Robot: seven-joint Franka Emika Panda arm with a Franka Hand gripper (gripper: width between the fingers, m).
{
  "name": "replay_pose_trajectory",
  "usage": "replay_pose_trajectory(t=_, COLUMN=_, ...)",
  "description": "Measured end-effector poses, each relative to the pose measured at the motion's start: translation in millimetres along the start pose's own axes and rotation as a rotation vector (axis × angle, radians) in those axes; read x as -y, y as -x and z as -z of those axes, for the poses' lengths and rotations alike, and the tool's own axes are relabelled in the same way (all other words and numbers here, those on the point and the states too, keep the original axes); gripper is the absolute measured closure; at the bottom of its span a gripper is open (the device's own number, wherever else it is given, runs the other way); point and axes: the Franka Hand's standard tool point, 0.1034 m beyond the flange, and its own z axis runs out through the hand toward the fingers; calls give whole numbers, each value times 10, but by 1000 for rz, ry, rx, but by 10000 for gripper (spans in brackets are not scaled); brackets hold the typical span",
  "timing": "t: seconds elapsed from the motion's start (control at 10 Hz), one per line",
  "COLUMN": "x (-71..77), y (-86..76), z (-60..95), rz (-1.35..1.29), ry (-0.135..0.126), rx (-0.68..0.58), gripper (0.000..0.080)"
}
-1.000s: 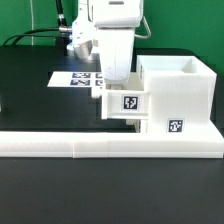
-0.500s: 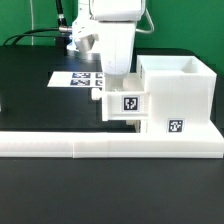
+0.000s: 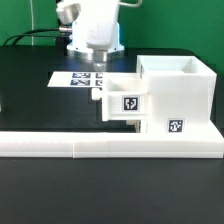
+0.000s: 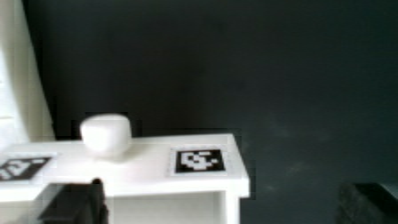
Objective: Assemble drawer
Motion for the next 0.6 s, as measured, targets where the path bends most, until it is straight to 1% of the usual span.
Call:
replay_pose_trajectory(t=0.1, x=4, y=-5, z=-8, rz=1, ry=-2, rx=0, gripper=151)
replay_pose_trajectory(t=0.2, x=-13, y=58, z=-20, rz=54, ry=-4, rx=-22, gripper=151)
replay_pose_trajectory(t=0.3, x=-49, y=246, z=-62, rz=68, ry=-9, rx=-92, gripper=151)
replay_pose_trajectory(t=0.4, x=-42, y=377, z=-129, rz=55, ry=-23, rx=-132, gripper=151)
replay_pose_trajectory(t=0.5, x=-26, y=432, z=-224, rz=71, ry=-32, rx=-154, gripper=151)
replay_pose_trajectory(t=0.6, x=22, y=503, z=-314, rz=72, ry=-41, rx=-205, gripper=151)
